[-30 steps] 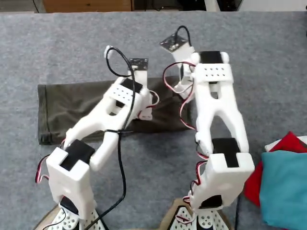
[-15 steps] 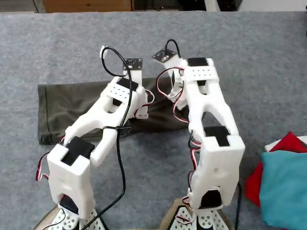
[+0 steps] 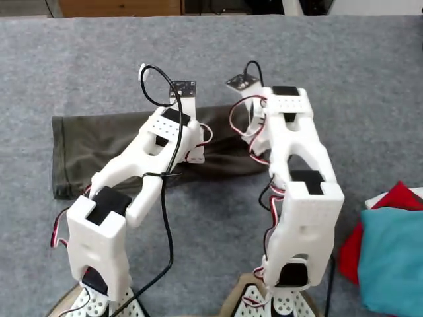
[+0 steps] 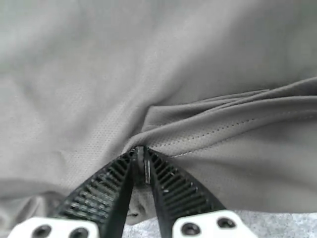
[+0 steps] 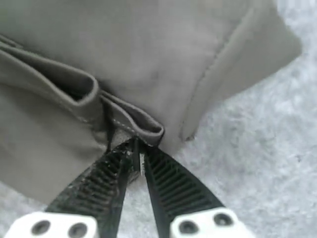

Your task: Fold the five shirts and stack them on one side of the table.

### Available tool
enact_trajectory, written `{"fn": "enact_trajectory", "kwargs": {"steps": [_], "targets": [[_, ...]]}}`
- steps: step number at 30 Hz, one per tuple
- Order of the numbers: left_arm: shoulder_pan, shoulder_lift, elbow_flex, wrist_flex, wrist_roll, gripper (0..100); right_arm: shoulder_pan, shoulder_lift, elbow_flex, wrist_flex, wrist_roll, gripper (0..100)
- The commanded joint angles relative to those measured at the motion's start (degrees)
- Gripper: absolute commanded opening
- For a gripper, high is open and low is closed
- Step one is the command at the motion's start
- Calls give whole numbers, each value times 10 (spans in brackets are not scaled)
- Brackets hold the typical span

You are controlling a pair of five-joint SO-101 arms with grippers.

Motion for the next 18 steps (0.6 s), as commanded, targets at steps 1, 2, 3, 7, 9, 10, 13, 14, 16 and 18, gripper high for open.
{"fn": "enact_trajectory", "kwargs": {"steps": [1,2,3,7,9,10,13,14,16,18], "targets": [[-9,-2,10,0,-4,21,37,2,0,7,1,6],[-10,-2,13,0,-4,21,40,2,0,7,1,6],[-15,-3,16,0,-4,21,40,2,0,7,2,6],[-38,-7,7,7,-21,23,40,2,0,5,5,6],[-45,-7,-11,25,-23,24,38,0,0,4,11,6],[-46,-7,-24,40,-24,26,38,0,-2,4,11,6],[-44,-7,-74,94,-24,87,35,-7,-5,7,18,6],[-42,-7,-93,113,-24,119,33,-15,-3,7,20,6],[-33,-7,-125,144,-24,178,29,-36,0,9,20,6],[-28,-7,-157,171,-24,209,29,-58,-2,19,21,6]]}}
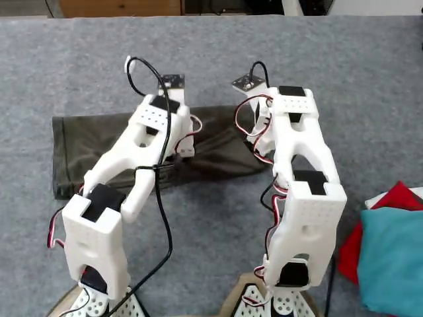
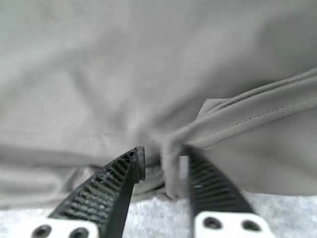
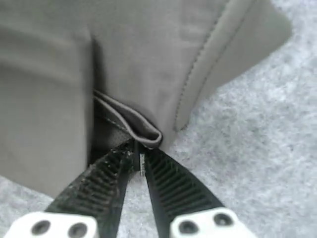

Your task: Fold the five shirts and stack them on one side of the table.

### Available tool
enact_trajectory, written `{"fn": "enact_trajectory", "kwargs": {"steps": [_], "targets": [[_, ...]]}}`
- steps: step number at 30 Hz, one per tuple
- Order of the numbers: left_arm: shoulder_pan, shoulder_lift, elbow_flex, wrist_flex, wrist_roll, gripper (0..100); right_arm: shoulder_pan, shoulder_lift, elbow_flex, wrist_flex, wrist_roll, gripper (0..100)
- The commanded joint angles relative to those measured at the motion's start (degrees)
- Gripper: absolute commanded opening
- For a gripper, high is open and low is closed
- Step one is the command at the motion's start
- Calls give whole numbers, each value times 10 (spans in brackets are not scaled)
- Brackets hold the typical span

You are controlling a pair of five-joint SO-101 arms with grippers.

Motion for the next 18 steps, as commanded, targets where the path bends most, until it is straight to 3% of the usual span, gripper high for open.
{"fn": "enact_trajectory", "kwargs": {"steps": [1,8,18], "targets": [[9,-7,-81,48,-4,210,19,-59,-4,16,7,6],[-83,-7,-185,121,-38,210,22,-157,-4,50,7,6],[-345,-3,-228,178,-208,210,24,-284,-4,101,8,7]]}}
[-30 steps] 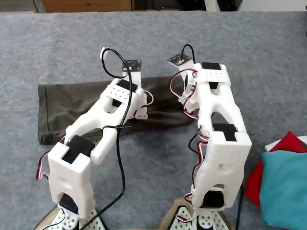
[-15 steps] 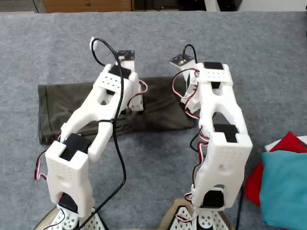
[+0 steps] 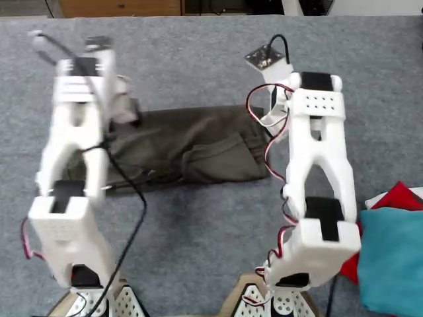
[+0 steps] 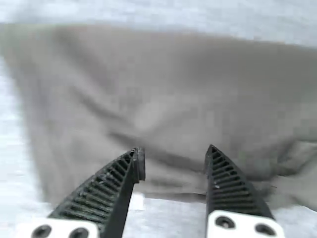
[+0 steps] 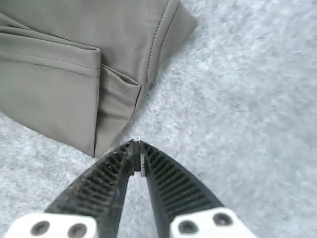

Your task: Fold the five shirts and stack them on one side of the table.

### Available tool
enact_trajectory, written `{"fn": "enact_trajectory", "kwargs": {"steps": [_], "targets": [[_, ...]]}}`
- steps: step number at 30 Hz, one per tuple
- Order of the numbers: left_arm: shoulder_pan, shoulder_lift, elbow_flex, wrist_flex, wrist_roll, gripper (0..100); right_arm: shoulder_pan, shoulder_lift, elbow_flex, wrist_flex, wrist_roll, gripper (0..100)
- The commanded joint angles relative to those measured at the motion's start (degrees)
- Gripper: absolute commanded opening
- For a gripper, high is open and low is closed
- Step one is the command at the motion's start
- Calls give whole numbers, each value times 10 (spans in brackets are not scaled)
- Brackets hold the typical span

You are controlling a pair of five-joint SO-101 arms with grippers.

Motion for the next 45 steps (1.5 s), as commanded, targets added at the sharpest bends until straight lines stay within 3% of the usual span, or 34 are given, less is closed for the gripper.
{"fn": "enact_trajectory", "kwargs": {"steps": [1,6,11,20,27,31,37,45], "targets": [[-106,-3,-26,4,-62,210,13,-75,-5,17,5,7],[-216,5,-25,4,-143,214,29,-99,-6,33,17,7],[-281,68,-32,4,-226,215,32,-102,-3,43,19,8],[-273,185,-99,-25,-205,215,32,-99,-1,43,16,7],[-264,184,-213,57,-207,245,32,-99,-1,49,19,7],[-271,186,-253,91,-257,250,31,-98,0,55,21,7],[-267,208,-219,91,-317,247,32,-99,-1,55,37,7],[-256,316,-278,82,-325,247,28,-102,-4,57,25,7]]}}
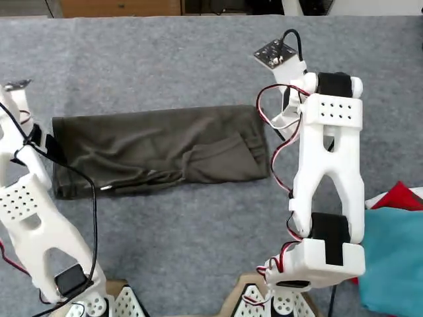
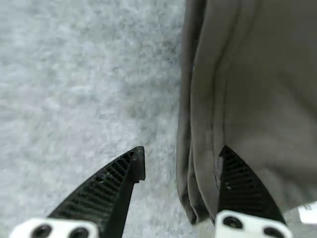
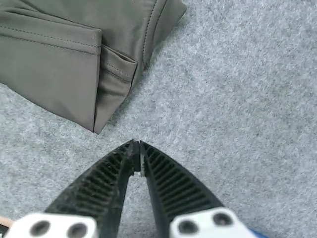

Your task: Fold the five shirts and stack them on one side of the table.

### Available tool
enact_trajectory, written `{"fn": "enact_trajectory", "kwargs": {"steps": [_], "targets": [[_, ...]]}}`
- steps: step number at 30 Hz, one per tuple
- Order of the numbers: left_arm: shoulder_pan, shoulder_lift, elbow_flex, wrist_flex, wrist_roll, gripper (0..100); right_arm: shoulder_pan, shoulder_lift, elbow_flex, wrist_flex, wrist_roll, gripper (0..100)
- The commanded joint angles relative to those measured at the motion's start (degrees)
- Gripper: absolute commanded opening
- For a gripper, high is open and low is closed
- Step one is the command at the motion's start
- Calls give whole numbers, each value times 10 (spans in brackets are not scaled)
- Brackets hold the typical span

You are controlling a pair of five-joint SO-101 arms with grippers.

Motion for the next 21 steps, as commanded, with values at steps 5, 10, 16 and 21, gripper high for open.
{"fn": "enact_trajectory", "kwargs": {"steps": [5,10,16,21], "targets": [[37,88,-87,-2,1,245,4,-38,-5,6,-30,7],[33,107,-115,6,1,164,3,-38,-5,6,-44,7],[39,107,-95,8,1,33,4,-38,-5,6,-44,7],[41,105,-91,8,2,19,7,-38,-6,4,-44,7]]}}
